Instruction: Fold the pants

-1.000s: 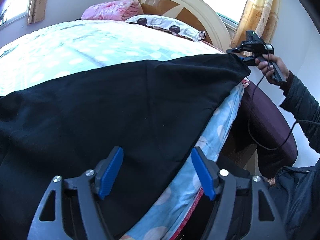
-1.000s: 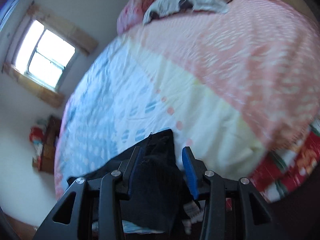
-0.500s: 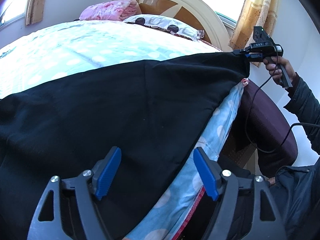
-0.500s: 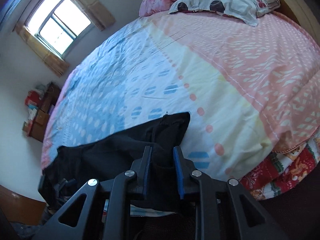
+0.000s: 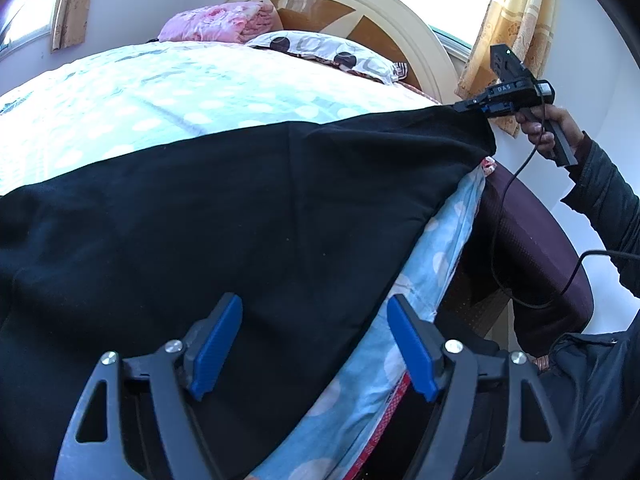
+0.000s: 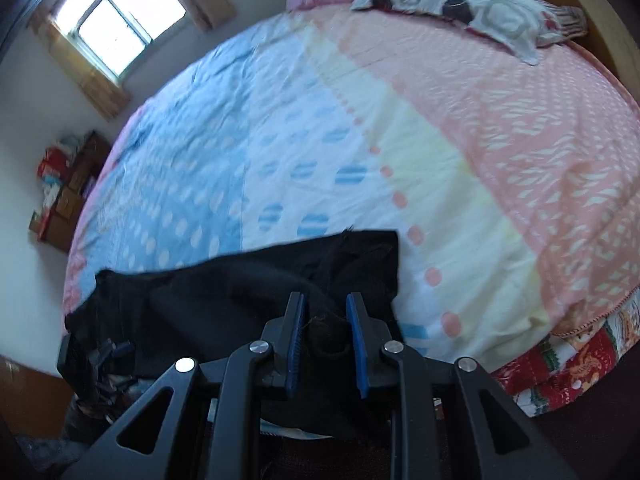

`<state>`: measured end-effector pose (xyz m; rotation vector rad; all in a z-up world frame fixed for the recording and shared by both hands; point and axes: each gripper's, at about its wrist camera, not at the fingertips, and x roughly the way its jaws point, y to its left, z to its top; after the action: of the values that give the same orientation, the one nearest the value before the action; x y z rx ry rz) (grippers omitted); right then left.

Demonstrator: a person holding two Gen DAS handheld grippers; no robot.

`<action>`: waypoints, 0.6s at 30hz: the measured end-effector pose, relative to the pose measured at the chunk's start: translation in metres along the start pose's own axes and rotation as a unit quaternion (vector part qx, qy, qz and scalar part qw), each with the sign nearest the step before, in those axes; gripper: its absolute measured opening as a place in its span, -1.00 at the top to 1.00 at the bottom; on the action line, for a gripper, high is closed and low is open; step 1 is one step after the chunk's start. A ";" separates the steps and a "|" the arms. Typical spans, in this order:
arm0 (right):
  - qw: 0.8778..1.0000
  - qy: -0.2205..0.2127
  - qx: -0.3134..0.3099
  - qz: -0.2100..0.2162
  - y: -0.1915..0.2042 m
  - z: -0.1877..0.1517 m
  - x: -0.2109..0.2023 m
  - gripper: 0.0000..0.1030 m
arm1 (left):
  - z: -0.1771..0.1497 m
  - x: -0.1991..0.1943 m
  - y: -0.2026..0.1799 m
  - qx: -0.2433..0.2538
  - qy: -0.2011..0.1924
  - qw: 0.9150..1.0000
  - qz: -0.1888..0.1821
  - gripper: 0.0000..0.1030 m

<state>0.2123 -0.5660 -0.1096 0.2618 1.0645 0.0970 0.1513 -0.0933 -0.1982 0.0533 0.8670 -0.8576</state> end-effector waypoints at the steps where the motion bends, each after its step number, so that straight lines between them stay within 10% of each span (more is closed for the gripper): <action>1: 1.000 -0.012 -0.012 -0.010 0.005 0.001 -0.004 0.75 | 0.000 0.000 0.000 0.002 0.000 1.000 0.000 -0.51; 6: 0.989 -0.129 -0.062 -0.041 0.031 0.002 -0.040 0.80 | -0.001 0.000 0.000 0.006 -0.001 1.000 -0.001 -0.51; 12: 0.993 -0.042 -0.033 -0.105 -0.001 0.005 0.019 0.54 | -0.001 -0.001 -0.002 0.008 -0.001 1.000 0.002 -0.52; 14: 0.992 -0.053 -0.006 -0.115 -0.013 0.004 0.018 0.12 | 0.001 -0.001 -0.003 0.009 0.000 1.000 0.004 -0.52; 18: 0.990 -0.085 0.027 -0.105 -0.022 -0.003 -0.011 0.11 | 0.000 0.000 -0.003 0.013 0.001 1.000 0.002 -0.52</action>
<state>0.2031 -0.5888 -0.1076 0.2026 0.9195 -0.1417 0.1494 -0.0952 -0.1972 0.0778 0.8579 -0.8651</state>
